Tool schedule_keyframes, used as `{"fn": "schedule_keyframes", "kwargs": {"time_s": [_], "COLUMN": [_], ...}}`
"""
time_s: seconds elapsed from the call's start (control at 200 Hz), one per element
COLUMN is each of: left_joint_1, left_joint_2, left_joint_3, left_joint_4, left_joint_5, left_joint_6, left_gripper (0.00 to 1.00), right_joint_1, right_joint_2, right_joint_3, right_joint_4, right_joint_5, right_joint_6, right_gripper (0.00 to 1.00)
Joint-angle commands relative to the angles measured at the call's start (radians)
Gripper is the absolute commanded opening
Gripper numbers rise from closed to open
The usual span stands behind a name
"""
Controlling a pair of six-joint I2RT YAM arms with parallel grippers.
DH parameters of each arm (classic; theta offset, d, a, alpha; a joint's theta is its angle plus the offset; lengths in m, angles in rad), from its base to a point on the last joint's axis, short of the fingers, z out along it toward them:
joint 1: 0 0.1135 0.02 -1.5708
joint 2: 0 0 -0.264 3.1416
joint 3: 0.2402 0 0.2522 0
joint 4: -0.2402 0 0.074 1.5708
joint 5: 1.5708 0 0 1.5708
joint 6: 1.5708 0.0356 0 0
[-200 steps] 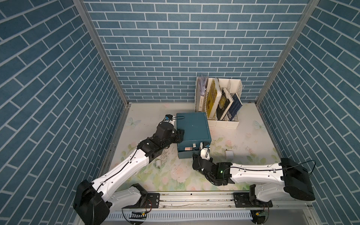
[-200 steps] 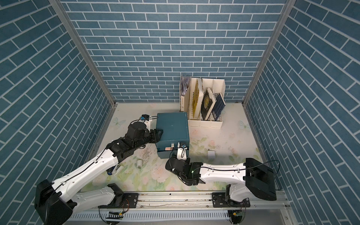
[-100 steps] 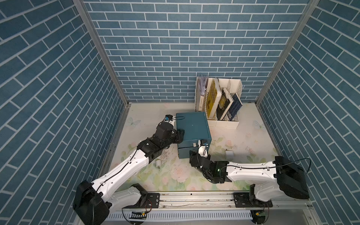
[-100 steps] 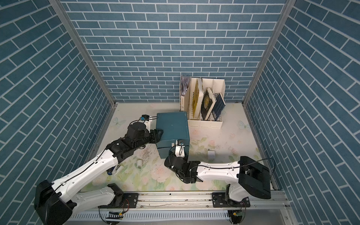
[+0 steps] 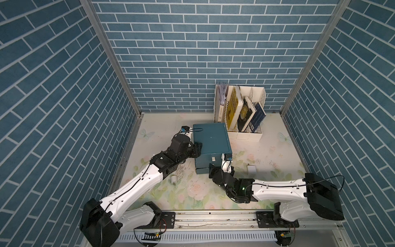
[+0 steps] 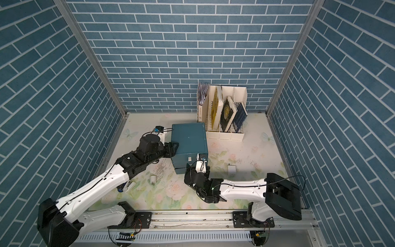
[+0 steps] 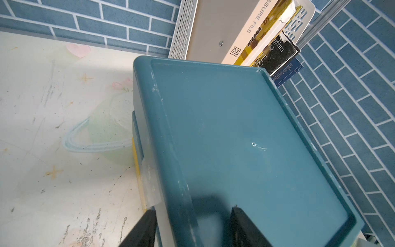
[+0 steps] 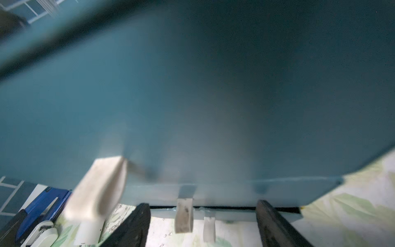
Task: Place the plugs into the drawer by color
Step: Close the drawer in the storage box, then open the drawer in the storage box.
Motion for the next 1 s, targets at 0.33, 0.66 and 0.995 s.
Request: {"fn": "schedule_keyframes", "kwargs": {"time_s": [0.33,0.66,0.995], "left_joint_1": [0.011,0.016,0.019], "left_joint_2": [-0.017,-0.015,-0.001], "left_joint_3": [0.054,0.035,0.022], "left_joint_4": [-0.060,-0.080,-0.086], "left_joint_5": [0.056,0.026,0.018], "left_joint_6": [-0.027,-0.030,-0.014], "left_gripper": [0.70,0.67,0.65], "right_joint_1": [0.023,-0.006,-0.043], "right_joint_2": [-0.184,0.021,0.157], "right_joint_3": [-0.392,-0.386,-0.315], "right_joint_4": [0.429,0.649,0.706], "right_joint_5": [-0.225,-0.252,-0.305], "right_joint_6": [0.242,0.286,0.294], "right_gripper": [0.71,0.62,0.50]}}
